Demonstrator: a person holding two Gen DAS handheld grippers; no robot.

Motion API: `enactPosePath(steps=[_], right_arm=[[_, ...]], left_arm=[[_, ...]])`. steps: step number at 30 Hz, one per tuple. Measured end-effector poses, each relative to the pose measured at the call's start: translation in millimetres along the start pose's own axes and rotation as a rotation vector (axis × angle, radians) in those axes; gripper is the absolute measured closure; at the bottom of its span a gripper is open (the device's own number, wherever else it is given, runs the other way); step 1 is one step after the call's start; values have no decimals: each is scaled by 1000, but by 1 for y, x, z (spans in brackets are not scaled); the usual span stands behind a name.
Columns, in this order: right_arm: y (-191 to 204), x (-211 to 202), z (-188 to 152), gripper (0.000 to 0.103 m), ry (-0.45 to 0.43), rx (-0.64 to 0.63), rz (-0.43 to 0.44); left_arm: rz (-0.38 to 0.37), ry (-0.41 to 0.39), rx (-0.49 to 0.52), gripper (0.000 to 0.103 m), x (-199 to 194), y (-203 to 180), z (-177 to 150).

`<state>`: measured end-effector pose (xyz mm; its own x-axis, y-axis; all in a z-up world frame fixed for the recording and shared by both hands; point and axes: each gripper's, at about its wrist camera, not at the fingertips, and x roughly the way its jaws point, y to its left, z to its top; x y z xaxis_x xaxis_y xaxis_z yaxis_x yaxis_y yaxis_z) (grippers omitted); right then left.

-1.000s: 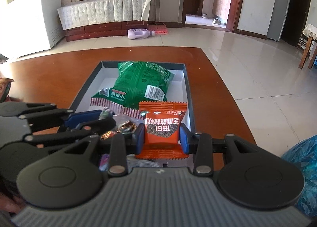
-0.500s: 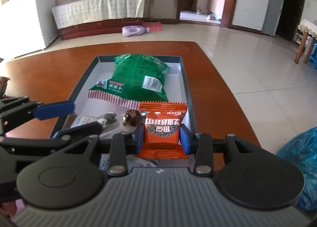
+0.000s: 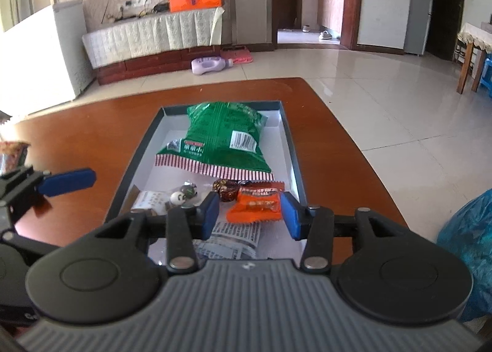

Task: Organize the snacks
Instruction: 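Open the left gripper over the box while the right gripper releases the orange packet into it, then move both grippers back from the box toward the prawn cracker bag and red candy bar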

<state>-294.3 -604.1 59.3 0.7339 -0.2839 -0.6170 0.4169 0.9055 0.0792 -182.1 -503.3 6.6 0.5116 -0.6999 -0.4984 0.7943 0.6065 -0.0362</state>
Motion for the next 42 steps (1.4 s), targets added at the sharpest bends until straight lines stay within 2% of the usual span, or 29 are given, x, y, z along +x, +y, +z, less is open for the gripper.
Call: enactPosePath(steps=[5,11,27,42], right_arm=[[-3,-9,-2,56,-22,37,-1],[14,-25,1,56,-87,38,17],[73,-32,1,56,-95,-28,94],[138,-30,5,53,-108,-66,211]], left_arm=[[19,-16,-27,10,-15,2,1],[71,-19,-42,10,-34,9,1],[203,-16,-94,10,-104,52,-11],[311,7,-40,10,-165,96,-3]])
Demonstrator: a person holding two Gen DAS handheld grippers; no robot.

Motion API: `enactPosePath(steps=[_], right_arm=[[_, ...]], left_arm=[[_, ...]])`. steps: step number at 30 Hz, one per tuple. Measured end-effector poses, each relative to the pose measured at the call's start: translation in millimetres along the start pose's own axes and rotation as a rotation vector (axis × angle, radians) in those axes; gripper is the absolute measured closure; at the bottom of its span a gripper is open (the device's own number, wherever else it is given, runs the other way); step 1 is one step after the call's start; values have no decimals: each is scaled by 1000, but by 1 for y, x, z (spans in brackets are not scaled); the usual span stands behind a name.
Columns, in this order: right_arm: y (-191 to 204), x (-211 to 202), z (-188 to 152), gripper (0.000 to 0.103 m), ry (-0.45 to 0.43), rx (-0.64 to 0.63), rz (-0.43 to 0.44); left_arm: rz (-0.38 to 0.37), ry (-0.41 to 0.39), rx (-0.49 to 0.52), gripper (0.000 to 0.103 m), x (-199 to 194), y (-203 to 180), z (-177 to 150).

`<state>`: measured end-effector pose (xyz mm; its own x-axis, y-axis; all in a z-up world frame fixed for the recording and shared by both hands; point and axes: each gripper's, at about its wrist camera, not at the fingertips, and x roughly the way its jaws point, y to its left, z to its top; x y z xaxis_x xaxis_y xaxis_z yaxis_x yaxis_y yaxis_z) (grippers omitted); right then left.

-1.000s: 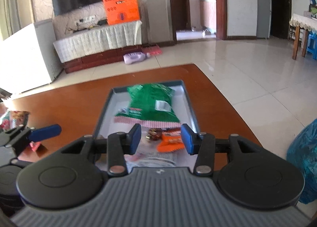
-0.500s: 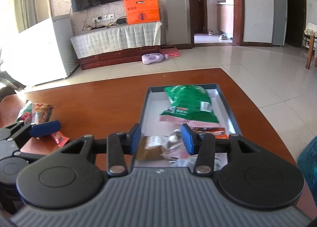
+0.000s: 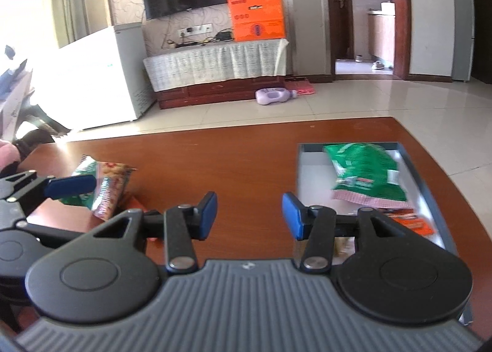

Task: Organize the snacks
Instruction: 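Move both grippers back from the box toward the prawn cracker bag and red candy bar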

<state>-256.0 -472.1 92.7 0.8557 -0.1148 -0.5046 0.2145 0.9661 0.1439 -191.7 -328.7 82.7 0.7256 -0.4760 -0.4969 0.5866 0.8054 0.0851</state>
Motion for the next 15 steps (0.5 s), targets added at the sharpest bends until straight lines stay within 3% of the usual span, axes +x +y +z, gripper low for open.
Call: enactPosePath(steps=[15], right_arm=[[53,32,-2,53,43,-43,64]], left_arm=[[140,-2,-151,9,-10,98,-8]])
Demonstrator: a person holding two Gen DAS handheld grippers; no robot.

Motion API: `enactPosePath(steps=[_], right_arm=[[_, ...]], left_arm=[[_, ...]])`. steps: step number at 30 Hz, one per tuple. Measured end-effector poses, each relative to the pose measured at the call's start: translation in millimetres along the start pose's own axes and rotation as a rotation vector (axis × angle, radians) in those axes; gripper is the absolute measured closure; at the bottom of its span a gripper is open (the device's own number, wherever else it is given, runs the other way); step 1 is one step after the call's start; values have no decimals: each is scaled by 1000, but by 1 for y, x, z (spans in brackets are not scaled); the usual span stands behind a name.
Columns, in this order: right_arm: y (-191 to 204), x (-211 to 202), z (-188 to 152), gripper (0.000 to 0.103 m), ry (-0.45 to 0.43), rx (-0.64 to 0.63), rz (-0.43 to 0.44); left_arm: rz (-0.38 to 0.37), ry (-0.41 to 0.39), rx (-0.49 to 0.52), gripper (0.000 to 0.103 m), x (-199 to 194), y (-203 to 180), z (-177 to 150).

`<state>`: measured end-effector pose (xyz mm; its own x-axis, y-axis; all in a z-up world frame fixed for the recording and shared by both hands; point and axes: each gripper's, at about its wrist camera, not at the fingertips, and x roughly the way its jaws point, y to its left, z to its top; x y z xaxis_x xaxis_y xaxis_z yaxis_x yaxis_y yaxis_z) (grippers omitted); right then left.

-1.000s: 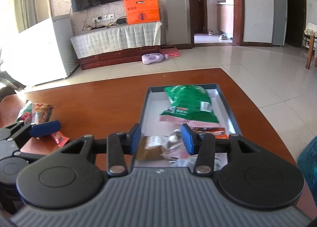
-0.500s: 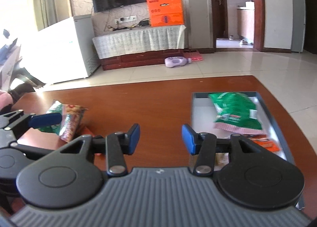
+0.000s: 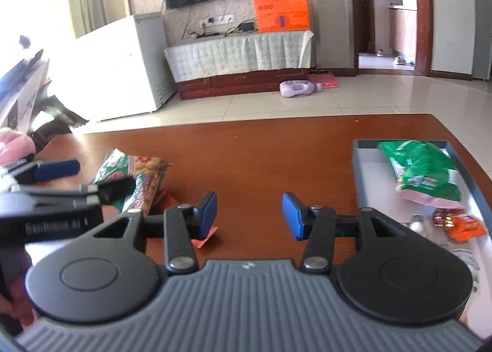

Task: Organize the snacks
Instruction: 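Move both grippers back from the box toward the prawn cracker bag and red candy bar, then grasp the green prawn cracker bag with the left gripper while the right gripper grasps the red candy bar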

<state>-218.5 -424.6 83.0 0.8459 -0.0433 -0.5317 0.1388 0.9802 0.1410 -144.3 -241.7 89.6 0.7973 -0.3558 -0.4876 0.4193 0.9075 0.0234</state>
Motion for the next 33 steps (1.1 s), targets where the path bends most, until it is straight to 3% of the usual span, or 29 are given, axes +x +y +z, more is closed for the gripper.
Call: enactPosePath(steps=[12,17,21,33], right_arm=[[54,47,-12,53,103,-254,113],[57,62,-14,53,134,-305,124],[67,73,-15,53,151,-378,139],[72,103,-9,53,198,-378,182]], left_arm=[[65,38,-21,8,32,59,-4],[27,65,-85,8,54,78,-5],[-3,76,-77,8,71,81,-7],[-39,115,-34,8,109,74,-15]])
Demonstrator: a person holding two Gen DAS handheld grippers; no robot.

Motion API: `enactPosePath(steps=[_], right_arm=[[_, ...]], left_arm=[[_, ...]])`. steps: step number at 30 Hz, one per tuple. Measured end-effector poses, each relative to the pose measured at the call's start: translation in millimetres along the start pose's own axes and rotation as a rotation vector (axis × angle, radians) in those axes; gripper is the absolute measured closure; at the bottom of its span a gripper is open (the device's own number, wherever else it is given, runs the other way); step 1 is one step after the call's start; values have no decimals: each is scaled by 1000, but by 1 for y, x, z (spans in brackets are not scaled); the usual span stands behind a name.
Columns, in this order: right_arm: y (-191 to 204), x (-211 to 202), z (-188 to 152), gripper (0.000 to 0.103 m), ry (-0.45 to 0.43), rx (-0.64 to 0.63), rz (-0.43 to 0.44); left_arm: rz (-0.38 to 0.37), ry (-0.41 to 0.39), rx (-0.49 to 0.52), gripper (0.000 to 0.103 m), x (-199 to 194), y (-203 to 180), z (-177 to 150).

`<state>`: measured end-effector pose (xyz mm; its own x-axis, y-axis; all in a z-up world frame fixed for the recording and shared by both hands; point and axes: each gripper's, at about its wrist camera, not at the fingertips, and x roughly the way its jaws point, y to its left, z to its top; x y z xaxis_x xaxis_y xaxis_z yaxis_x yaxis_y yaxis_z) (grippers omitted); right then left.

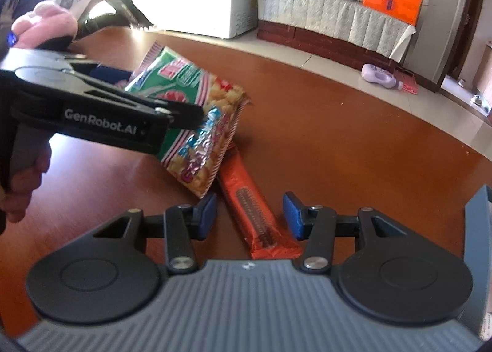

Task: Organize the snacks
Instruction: 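Grasp the green prawn cracker bag with the left gripper while the right gripper grasps the red candy bar, then carry the cracker bag with the left gripper while the right gripper carries the candy bar over the box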

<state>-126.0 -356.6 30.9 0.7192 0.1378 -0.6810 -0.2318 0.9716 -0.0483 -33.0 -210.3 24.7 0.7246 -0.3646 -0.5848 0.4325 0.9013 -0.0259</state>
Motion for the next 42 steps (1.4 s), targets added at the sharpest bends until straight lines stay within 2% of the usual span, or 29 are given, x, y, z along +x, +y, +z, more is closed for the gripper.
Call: enactPosePath(steps=[5,7,8,9,10,16,23,42], right_arm=[[0,2,3,52,13,28,3],[-1,4,7,53,27,32,0],[0,3,8,70,32,31,-3],[1,3,10,77,37,26,-4],[3,3,11,78,41,14,-16],[4,-1,10,79,50,18,-40],[-14,-22,10,79,-3,102,-82],[-35,-62,5,79,-100,190,-89]], left_arm=[[6,-1,15,8,8,-3,0],[3,-4,16,13,10,-3,0],[-1,-7,17,16,10,-4,1],[-9,-10,15,21,10,-4,2],[-11,-14,17,26,10,-6,3],[-3,-25,59,34,9,-19,4],[23,-48,154,37,5,-43,0],[20,-78,234,39,-13,-86,-11]])
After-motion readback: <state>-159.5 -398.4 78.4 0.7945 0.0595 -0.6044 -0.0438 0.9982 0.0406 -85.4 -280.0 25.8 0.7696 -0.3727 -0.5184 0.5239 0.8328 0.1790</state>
